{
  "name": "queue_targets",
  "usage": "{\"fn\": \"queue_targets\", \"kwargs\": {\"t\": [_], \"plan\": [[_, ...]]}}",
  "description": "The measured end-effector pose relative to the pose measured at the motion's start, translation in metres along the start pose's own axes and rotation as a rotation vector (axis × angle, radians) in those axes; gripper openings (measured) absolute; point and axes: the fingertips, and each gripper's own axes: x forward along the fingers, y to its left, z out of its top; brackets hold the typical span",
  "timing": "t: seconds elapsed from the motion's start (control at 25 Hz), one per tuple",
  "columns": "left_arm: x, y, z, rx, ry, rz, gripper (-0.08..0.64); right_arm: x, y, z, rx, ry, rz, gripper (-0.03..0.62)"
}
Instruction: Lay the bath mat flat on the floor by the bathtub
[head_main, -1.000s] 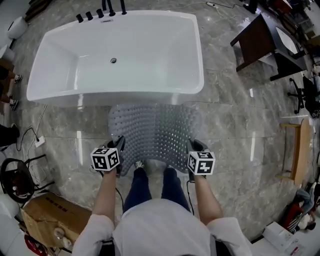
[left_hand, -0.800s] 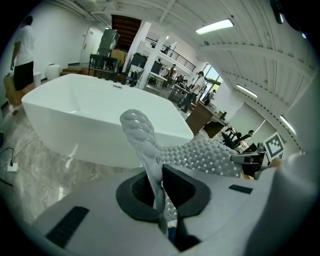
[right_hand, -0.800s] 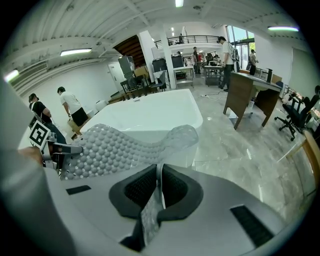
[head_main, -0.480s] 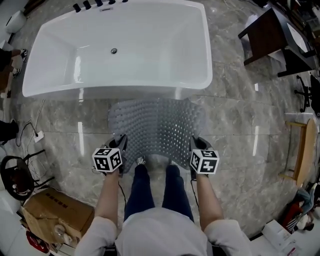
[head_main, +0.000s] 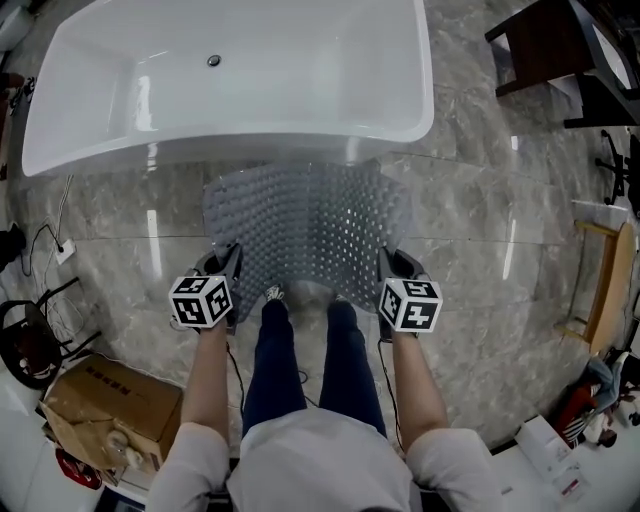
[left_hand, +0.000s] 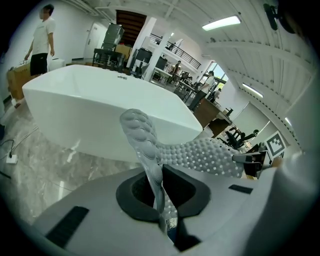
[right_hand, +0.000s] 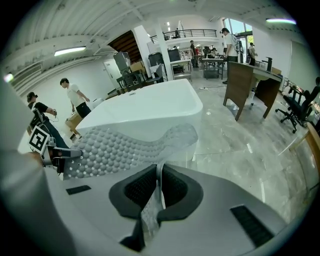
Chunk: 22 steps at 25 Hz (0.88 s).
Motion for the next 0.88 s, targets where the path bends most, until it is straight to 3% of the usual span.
{"fn": "queue_targets", "kwargs": {"t": [0.88], "plan": [[0.079, 0.014, -0.069, 0.033, 0.108, -0.003, 0.044, 0.065, -0.037, -0.066, 0.004, 0.08, 0.022, 0.04]]}}
